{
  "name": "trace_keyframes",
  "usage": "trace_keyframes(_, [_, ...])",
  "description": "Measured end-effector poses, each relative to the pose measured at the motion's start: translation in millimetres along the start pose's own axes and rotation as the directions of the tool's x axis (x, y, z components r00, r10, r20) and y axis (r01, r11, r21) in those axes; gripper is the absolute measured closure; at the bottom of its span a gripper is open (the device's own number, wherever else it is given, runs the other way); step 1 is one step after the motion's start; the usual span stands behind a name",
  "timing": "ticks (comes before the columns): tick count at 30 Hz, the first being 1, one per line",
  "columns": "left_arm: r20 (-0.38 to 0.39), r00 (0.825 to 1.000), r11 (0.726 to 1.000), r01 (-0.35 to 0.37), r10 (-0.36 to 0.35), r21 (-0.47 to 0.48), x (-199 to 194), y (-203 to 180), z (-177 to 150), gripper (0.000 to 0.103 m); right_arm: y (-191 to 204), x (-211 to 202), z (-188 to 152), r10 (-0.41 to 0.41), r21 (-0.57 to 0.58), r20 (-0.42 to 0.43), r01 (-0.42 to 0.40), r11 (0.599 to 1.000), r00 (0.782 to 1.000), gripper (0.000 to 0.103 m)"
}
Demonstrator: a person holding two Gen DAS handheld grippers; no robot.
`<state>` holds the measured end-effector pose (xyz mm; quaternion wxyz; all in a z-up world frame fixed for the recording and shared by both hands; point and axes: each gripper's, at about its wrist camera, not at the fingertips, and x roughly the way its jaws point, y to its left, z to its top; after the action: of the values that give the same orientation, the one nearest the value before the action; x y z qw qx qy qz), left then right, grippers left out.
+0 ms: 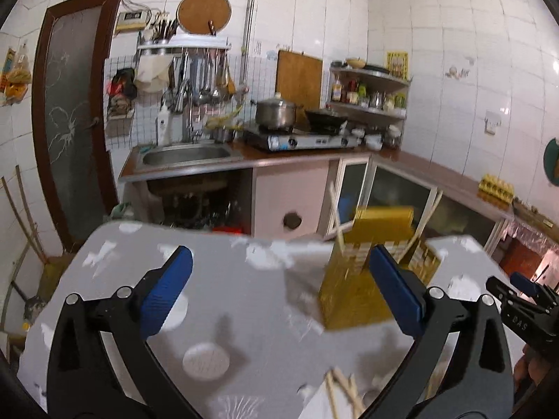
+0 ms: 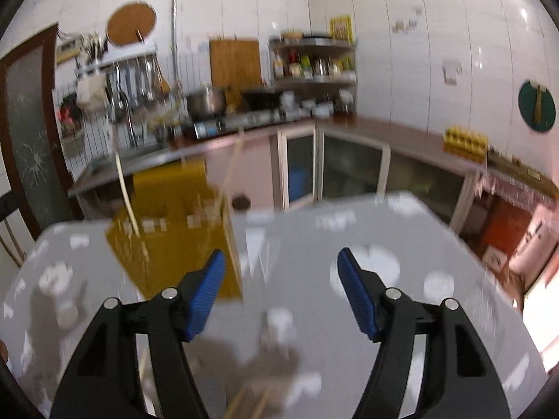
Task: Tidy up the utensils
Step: 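Close the left tool on a chopstick while the right tool grasps another chopstick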
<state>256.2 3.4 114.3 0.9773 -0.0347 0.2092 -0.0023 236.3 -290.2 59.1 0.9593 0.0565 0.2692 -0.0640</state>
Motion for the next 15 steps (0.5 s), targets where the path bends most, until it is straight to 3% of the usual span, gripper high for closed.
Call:
trace_keyframes(3, [-0.077,0.997,1.0,0.004,-0.003,0.013,11,3,-27,0.005,-3,10,-32,-0.015,0.009,-0.083,0.016,1.0,0.996,0.037])
trace_keyframes(9, [-0.259,0.966,1.0,0.018,-0.014,0.011,45,4,-83,0.005,-7,33,-84,-0.062,0.009,-0.236,0.066,0.998,0.97,0.037])
trace_keyframes(15, [-0.335,0.942,1.0,0.011,-0.006,0.015,59,-3,-115,0.005,-3,46,-102,-0.061,0.024,-0.321,0.072,0.997,0.945,0.038])
